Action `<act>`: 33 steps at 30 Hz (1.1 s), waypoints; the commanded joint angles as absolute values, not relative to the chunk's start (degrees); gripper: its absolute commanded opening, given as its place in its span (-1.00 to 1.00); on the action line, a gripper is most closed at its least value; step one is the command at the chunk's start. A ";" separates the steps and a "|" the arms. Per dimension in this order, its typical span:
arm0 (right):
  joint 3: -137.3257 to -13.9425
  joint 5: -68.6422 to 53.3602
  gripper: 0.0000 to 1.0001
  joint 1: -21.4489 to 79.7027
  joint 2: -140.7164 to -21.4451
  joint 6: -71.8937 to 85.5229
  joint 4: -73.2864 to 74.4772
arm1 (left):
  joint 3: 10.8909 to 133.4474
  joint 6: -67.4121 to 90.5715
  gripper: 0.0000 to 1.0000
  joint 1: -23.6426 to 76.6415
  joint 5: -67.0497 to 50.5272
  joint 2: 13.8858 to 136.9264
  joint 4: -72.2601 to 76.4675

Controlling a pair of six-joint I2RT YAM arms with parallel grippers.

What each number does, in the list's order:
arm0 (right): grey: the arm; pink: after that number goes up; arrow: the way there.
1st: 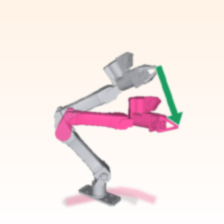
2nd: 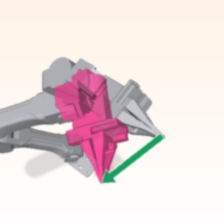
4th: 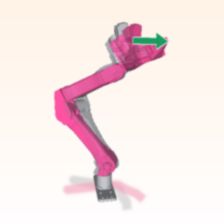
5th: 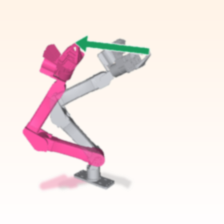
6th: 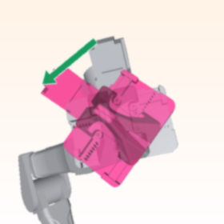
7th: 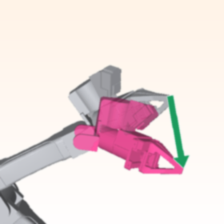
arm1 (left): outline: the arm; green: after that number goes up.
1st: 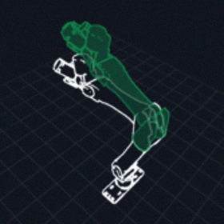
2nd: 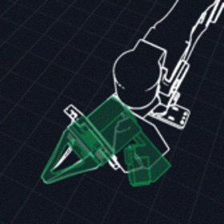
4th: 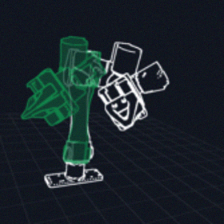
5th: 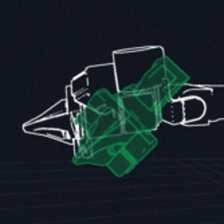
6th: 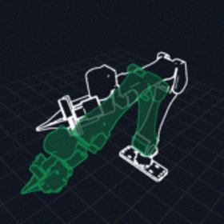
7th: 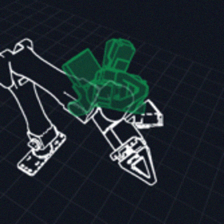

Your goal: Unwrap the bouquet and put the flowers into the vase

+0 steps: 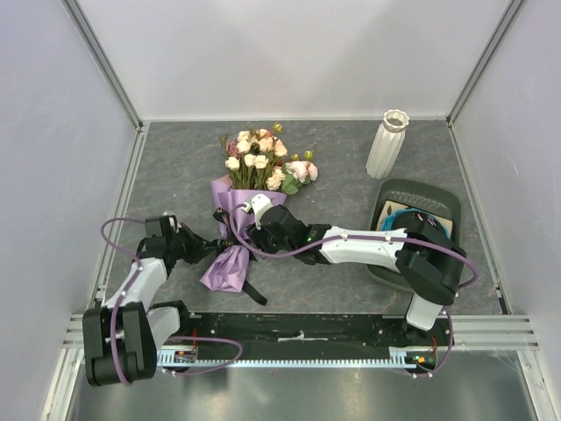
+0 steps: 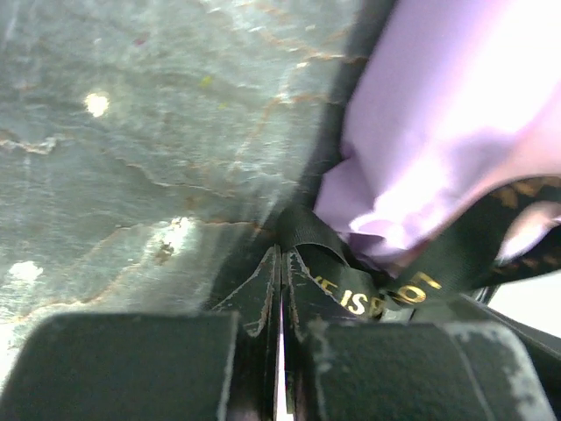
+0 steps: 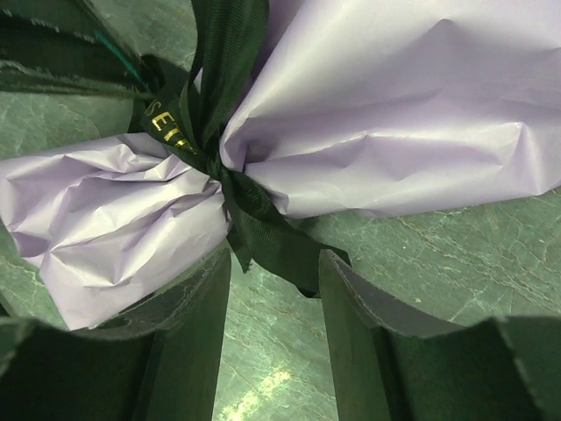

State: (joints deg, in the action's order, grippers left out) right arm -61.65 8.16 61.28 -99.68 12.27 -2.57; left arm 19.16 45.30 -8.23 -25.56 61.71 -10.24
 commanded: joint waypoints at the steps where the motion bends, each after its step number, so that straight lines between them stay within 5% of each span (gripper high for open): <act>1: -61.96 6.50 0.05 61.26 -96.94 13.88 -5.18 | 22.76 42.19 -0.97 -7.56 -24.35 52.15 -9.92; 15: -68.37 0.18 0.06 61.61 -100.46 15.47 -6.06 | 29.25 40.52 -0.96 -6.42 -26.63 42.54 -19.24; 33: -70.84 -3.16 0.07 61.88 -100.90 16.70 -8.17 | 42.27 46.05 -0.97 -5.36 -43.41 37.18 -20.92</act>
